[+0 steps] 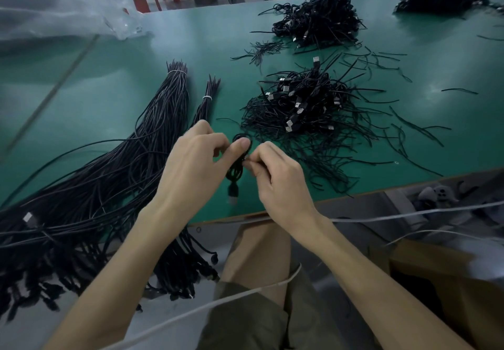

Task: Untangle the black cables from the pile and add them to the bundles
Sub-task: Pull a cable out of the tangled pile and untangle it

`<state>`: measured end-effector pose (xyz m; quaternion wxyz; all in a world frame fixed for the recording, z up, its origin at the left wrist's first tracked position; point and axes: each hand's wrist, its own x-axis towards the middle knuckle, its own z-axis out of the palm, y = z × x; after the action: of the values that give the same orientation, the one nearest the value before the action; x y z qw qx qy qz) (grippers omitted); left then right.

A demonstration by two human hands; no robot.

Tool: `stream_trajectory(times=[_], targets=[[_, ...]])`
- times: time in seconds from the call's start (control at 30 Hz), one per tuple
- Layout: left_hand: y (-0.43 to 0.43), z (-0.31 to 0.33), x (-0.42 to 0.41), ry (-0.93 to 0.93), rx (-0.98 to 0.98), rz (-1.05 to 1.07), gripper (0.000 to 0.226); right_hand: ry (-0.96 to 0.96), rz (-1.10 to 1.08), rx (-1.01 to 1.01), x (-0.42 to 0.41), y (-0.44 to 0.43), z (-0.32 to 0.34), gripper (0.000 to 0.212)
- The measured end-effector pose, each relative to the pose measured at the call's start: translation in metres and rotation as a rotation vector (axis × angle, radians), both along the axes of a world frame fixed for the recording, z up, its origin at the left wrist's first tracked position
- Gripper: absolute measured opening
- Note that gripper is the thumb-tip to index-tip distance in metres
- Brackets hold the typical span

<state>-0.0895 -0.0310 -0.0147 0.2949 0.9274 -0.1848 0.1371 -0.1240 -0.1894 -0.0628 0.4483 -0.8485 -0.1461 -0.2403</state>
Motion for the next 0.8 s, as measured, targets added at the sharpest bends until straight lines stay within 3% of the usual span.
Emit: stream_trajectory(times=[0.07, 0.17, 0.27, 0.33, 0.43, 0.5, 0.6, 0.67, 0.8], targets=[[0.001, -0.001, 0.003, 0.101, -0.032, 0.006, 0.060, -0.062, -0.006, -0.092, -0.001, -0.001, 0.002, 0.017], [0.007, -0.002, 0.010, 0.451, -0.194, 0.017, 0.074, -0.225, -0.015, -0.368, -0.003, -0.004, 0.005, 0.014], [0.016, -0.007, 0.017, 0.628, -0.246, 0.041, 0.072, -0.351, -0.027, -0.552, -0.003, -0.002, 0.006, 0.015], [0.018, -0.009, 0.017, 0.689, -0.224, 0.023, 0.067, -0.344, -0.018, -0.543, -0.002, -0.001, 0.005, 0.015], [0.021, -0.007, 0.013, 0.600, -0.264, -0.091, 0.054, -0.196, 0.003, -0.369, -0.004, -0.002, 0.002, 0.014], [0.023, -0.005, 0.009, 0.482, -0.383, -0.272, 0.022, -0.089, -0.005, -0.198, -0.004, -0.004, 0.001, 0.015], [0.029, -0.004, 0.008, 0.346, -0.389, -0.475, 0.070, -0.012, 0.023, -0.008, -0.003, -0.005, 0.005, 0.018], [0.025, -0.004, 0.008, 0.268, -0.265, -0.511, 0.080, 0.012, 0.043, 0.059, -0.004, -0.005, 0.009, 0.020], [0.019, -0.005, 0.008, 0.267, -0.224, -0.462, 0.089, 0.046, 0.064, 0.168, -0.008, -0.001, 0.015, 0.022]])
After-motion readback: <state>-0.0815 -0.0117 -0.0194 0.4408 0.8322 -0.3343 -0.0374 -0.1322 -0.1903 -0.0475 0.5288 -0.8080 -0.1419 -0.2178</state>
